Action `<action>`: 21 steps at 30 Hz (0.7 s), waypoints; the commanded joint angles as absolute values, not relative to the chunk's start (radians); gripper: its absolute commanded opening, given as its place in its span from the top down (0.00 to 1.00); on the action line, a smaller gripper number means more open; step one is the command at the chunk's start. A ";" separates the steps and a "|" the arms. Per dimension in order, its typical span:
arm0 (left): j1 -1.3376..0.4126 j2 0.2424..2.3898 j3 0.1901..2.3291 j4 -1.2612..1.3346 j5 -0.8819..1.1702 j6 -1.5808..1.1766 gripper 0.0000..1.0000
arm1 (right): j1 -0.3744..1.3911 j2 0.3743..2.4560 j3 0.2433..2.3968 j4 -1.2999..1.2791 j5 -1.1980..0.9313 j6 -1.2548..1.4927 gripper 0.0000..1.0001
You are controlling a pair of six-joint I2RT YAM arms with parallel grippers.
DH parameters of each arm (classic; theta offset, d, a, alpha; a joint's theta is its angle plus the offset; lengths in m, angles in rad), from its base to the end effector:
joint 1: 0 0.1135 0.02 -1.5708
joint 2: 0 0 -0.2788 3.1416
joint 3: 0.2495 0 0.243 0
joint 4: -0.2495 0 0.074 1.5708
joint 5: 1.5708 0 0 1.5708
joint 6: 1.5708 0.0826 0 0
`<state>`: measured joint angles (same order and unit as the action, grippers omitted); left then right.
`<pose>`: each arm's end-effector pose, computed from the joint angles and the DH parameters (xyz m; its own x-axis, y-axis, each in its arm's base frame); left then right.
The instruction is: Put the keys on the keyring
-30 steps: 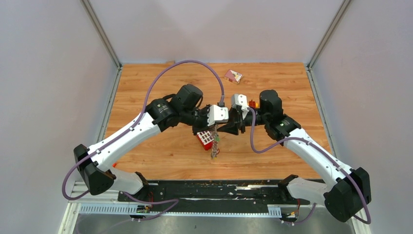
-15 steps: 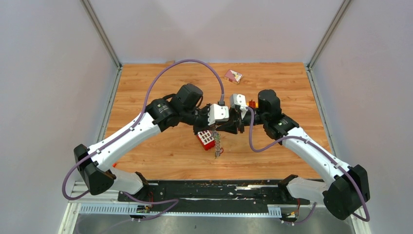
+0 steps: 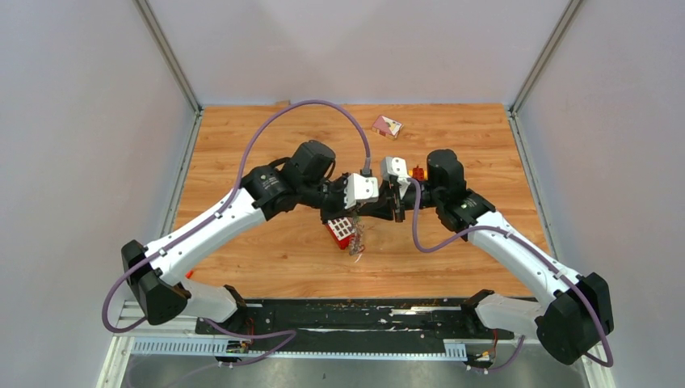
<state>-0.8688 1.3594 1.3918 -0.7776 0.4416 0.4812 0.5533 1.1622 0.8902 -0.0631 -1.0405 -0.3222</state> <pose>0.1695 -0.2551 0.3529 0.0252 0.6182 -0.7856 0.9944 0.0652 0.0833 0.1850 0.1980 0.3258 0.0382 -0.1646 -0.9856 -0.9982 -0.0526 -0.0299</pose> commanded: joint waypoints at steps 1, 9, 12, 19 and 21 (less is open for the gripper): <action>-0.868 1.280 1.370 -0.723 0.484 0.522 0.76 | 0.553 1.134 0.899 -0.032 -1.046 -0.336 1.00; -0.819 1.194 1.246 -0.614 0.531 0.592 0.61 | 0.538 1.104 0.914 -0.035 -1.092 -0.320 1.00; -0.816 1.201 1.229 -0.592 0.537 0.605 0.62 | 0.537 1.104 0.916 -0.035 -1.102 -0.319 1.00; -0.814 1.261 1.253 -0.585 0.563 0.602 0.71 | 0.536 1.105 0.913 -0.035 -1.106 -0.321 1.00; -0.815 1.271 1.256 -0.587 0.571 0.601 0.76 | 0.535 1.102 0.912 -0.037 -1.105 -0.321 1.00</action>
